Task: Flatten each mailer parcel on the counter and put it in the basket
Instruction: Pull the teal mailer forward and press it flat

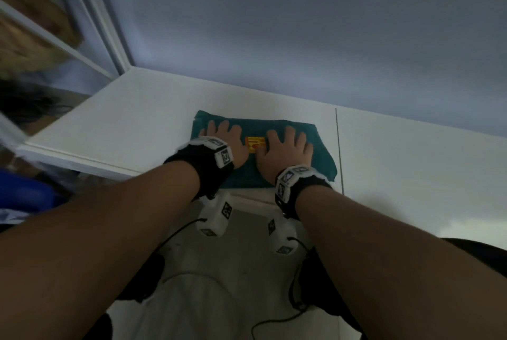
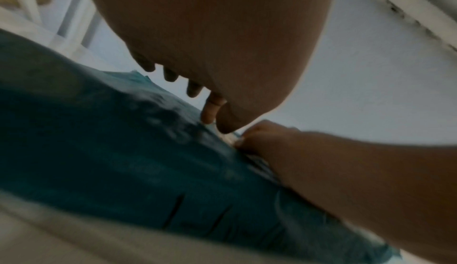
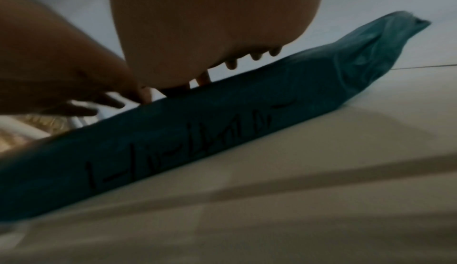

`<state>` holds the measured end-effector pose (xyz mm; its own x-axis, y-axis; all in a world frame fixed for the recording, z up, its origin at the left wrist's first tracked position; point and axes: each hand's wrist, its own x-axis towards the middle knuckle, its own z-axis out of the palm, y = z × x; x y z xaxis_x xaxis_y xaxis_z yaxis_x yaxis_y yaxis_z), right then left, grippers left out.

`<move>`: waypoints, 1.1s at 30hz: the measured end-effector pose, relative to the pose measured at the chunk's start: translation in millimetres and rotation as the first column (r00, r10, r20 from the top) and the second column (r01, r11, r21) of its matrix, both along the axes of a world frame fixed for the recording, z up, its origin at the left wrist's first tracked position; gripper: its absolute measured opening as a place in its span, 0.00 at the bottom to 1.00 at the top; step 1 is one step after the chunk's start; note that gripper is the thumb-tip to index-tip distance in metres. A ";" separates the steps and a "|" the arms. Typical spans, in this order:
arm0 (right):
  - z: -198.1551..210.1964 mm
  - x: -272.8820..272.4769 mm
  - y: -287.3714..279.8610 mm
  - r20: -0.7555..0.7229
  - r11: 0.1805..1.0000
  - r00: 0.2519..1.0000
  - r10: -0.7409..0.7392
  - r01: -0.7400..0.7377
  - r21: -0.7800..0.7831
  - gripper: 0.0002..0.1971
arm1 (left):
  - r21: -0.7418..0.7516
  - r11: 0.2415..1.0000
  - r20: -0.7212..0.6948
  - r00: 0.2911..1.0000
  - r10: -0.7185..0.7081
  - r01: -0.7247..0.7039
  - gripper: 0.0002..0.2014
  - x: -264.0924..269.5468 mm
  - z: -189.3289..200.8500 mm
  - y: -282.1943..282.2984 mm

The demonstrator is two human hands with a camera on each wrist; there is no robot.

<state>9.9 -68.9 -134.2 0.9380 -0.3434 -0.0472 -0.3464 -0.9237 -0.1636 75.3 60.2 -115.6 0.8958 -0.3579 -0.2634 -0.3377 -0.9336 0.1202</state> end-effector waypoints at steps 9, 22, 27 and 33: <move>-25.0 17.4 -8.5 -0.025 0.973 0.973 0.228 -0.227 0.031 0.29 | -0.178 0.983 0.134 0.991 -0.023 0.047 0.26 -4.3 -42.6 8.9; -21.1 2.7 -49.7 -0.120 0.985 0.989 0.080 -0.061 0.159 0.39 | -0.446 0.871 -0.111 0.978 0.177 -0.209 0.46 5.8 -51.6 21.2; -22.3 0.6 -59.5 -0.151 0.969 0.984 0.098 -0.060 0.238 0.37 | -0.487 0.851 -0.174 0.977 0.126 -0.197 0.47 14.2 -54.2 28.6; -25.5 8.4 -60.2 -0.172 0.937 0.985 0.025 0.037 0.347 0.37 | -0.392 0.902 -0.164 0.978 0.126 -0.182 0.43 13.0 -50.2 30.5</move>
<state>18.2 -129.1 -159.6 0.9030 -0.2816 -0.3244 -0.4028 -0.8175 -0.4117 88.4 90.6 -165.7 0.9158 -0.3187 -0.2445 -0.1488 -0.8346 0.5304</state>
